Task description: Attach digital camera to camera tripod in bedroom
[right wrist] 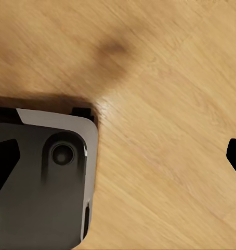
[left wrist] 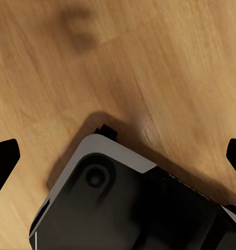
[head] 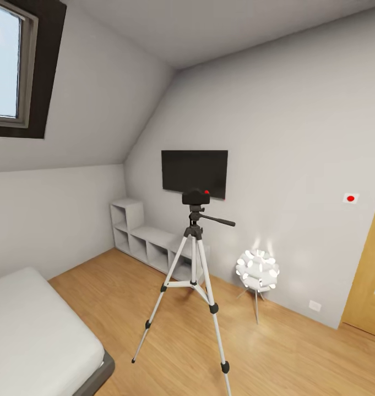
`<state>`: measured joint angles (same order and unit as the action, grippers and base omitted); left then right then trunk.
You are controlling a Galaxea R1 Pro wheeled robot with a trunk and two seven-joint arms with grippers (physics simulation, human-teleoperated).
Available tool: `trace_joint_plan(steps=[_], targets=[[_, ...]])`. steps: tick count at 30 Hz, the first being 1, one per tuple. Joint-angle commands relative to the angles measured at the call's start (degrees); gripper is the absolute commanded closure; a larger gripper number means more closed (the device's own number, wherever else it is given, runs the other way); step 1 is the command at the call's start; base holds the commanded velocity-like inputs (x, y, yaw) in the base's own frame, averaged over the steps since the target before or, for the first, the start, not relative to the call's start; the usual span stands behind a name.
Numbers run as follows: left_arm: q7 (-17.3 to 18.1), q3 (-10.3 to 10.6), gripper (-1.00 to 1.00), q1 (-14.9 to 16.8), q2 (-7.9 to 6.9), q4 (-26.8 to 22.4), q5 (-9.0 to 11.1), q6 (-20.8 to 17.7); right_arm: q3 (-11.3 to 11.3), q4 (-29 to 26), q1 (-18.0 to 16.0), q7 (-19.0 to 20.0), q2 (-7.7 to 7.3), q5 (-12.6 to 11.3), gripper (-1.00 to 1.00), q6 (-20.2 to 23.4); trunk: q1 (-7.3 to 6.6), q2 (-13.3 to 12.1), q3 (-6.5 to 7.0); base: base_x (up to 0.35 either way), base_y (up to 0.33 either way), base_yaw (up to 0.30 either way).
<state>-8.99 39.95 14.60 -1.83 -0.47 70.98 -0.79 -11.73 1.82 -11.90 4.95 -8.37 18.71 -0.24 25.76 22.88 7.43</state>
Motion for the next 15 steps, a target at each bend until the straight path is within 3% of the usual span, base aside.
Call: trace_joint_plan(steps=[1,15], targets=[[-0.2,0.5,-1.0,0.0,-0.01,-0.1,0.4,-0.1,-0.5,0.1,-0.1,0.2,-0.02,0.5,-1.0,0.0,0.02,0.0,-0.02,0.0,0.0,0.0],[-0.2,0.5,-1.0,0.0,-0.01,-0.1,0.4,-0.1,-0.6,-0.1,-0.1,-0.1,0.36,0.4,-1.0,0.0,0.02,0.0,-0.02,0.0,0.0,0.0]])
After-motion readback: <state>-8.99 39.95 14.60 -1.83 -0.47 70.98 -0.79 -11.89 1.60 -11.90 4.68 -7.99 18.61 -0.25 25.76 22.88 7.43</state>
